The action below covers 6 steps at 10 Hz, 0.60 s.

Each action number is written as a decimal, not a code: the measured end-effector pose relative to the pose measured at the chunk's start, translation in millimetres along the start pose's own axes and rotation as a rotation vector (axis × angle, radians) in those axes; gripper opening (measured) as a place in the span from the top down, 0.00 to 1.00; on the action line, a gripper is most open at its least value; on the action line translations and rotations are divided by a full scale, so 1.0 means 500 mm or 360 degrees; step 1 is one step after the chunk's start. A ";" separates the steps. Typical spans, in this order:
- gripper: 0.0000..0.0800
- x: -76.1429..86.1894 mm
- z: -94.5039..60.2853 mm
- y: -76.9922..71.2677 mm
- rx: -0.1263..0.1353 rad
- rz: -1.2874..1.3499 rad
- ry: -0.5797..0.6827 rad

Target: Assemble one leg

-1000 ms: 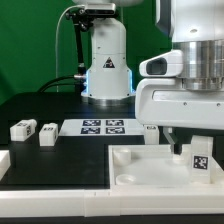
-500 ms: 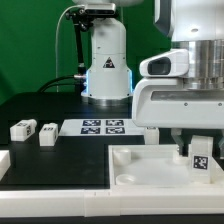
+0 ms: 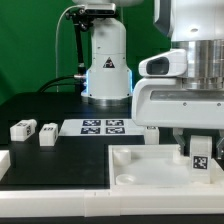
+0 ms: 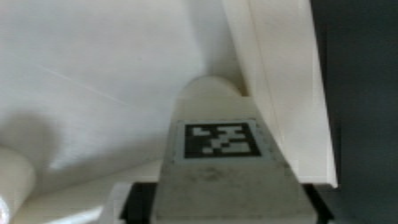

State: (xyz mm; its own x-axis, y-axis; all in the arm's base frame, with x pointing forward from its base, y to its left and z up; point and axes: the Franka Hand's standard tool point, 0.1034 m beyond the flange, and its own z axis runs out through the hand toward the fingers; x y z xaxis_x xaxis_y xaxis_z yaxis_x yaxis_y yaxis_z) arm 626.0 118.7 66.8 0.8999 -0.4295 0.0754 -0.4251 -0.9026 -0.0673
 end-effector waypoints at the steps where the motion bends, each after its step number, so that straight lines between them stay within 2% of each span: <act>1: 0.64 0.001 0.000 0.002 -0.0002 0.0263 0.0002; 6: 0.64 -0.001 0.000 0.003 0.0003 0.1353 -0.0011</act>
Offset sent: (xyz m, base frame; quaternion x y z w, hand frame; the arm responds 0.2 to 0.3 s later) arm -0.0043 -0.0059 -0.0036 -0.0050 0.0033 0.3509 0.9364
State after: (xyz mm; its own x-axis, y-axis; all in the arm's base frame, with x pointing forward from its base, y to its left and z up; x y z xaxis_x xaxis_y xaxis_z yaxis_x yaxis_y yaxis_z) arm 625.0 117.2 66.6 0.2754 -0.9613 -0.0078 -0.9568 -0.2732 -0.0998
